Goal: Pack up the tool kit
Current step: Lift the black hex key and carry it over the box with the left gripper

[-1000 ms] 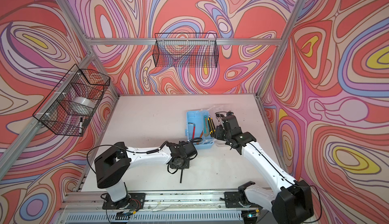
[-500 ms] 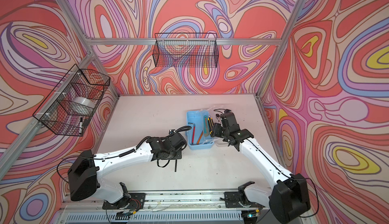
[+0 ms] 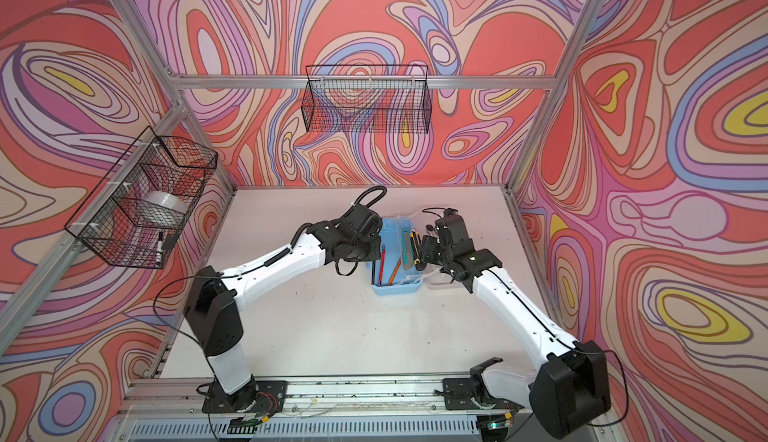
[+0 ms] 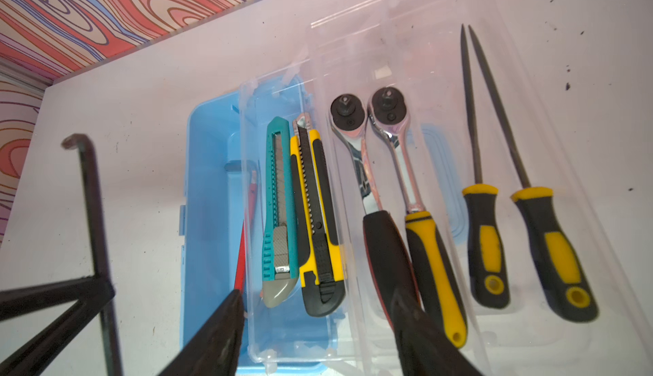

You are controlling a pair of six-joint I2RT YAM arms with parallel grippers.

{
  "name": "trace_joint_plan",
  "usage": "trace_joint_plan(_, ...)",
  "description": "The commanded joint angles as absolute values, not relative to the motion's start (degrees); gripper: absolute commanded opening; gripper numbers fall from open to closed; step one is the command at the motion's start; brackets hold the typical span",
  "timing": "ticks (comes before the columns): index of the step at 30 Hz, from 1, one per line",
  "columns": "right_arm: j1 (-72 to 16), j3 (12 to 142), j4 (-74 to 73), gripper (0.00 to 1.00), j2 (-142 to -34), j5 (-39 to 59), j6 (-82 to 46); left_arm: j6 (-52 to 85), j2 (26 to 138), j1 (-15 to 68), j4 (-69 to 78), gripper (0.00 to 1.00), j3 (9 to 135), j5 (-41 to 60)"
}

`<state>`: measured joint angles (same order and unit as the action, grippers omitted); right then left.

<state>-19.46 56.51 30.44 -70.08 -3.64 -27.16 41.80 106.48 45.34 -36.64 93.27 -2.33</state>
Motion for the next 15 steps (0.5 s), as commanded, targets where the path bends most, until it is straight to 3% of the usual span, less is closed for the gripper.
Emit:
trace_joint_plan(1,-17.03,58.08,32.51,0.68,-69.54,-5.07,-25.16,38.61,112.44,45.0,-38.36,0.0,100.72,2.99)
trace_joint_plan(7,-7.85,57.22,32.02,0.69,-68.12,0.25,-22.42,40.48,120.05,43.87,-39.03,0.0,107.33,5.61)
trace_joint_plan(15,-1.88,56.6,30.33,0.69,-68.79,5.58,-20.49,43.65,121.08,42.97,-38.14,0.0,104.6,5.3)
